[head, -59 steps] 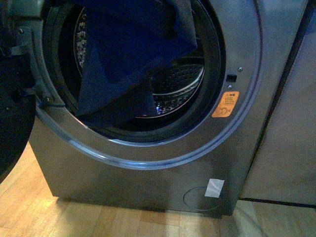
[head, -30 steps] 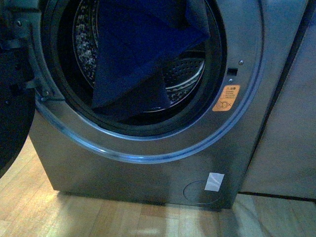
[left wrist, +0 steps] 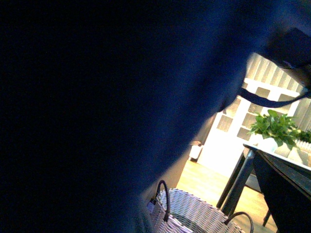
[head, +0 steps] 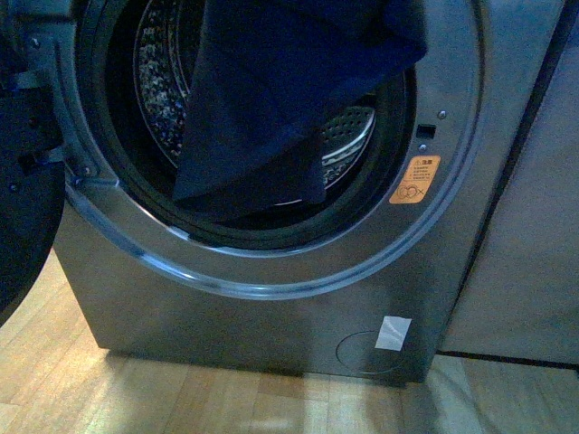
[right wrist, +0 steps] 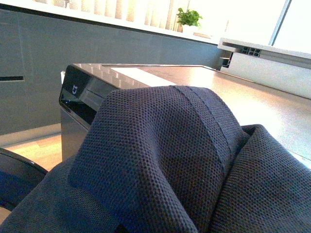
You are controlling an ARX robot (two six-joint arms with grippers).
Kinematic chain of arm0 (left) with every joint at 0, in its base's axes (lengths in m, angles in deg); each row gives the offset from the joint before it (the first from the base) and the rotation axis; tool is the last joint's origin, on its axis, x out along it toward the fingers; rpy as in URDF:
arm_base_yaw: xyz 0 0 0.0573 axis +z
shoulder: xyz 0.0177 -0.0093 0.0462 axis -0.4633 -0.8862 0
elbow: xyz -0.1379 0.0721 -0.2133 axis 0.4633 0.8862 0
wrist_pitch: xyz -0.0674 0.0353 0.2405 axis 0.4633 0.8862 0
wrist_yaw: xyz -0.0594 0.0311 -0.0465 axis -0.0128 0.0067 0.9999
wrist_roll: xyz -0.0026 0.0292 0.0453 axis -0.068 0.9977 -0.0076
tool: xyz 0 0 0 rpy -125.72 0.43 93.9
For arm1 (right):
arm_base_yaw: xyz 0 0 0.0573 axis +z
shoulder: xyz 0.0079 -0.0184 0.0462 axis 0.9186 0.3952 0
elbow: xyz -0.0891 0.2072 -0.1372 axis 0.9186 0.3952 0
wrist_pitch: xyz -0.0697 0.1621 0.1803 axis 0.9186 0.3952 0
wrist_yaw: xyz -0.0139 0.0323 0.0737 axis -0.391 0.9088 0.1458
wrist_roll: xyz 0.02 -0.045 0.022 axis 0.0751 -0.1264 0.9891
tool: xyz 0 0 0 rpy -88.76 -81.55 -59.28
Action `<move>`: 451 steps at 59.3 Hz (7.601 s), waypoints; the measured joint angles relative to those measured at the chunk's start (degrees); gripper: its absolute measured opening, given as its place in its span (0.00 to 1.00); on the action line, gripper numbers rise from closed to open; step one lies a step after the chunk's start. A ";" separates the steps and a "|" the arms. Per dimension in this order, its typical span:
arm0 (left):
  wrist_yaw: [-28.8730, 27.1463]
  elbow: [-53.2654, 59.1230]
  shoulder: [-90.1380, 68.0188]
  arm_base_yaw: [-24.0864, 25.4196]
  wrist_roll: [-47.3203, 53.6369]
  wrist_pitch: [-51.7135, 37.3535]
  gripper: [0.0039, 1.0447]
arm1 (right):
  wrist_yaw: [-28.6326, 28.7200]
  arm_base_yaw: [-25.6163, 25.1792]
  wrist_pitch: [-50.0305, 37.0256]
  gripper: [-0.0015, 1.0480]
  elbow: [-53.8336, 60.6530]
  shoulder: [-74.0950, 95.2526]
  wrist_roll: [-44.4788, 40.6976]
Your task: Put clothes into washing machine
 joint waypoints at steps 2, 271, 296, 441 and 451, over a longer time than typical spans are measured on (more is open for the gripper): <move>-0.85 0.09 0.76 -1.18 1.66 1.07 0.94 | -0.02 0.00 0.00 0.11 0.00 0.00 0.00; -45.53 -31.17 -44.19 -0.55 30.47 32.92 0.11 | -9.51 -26.91 -38.32 0.02 115.32 -67.84 11.23; -45.88 -53.00 -55.76 0.83 35.63 46.38 0.11 | -9.03 -28.87 -32.33 0.02 118.11 -76.91 11.26; -37.18 -15.34 -22.75 -2.05 48.61 51.06 0.94 | -8.96 -28.89 -9.40 0.93 120.24 -102.29 11.21; -35.78 -2.78 -8.50 -1.88 48.65 49.99 0.94 | -8.96 -28.89 -9.40 0.93 120.24 -102.29 11.21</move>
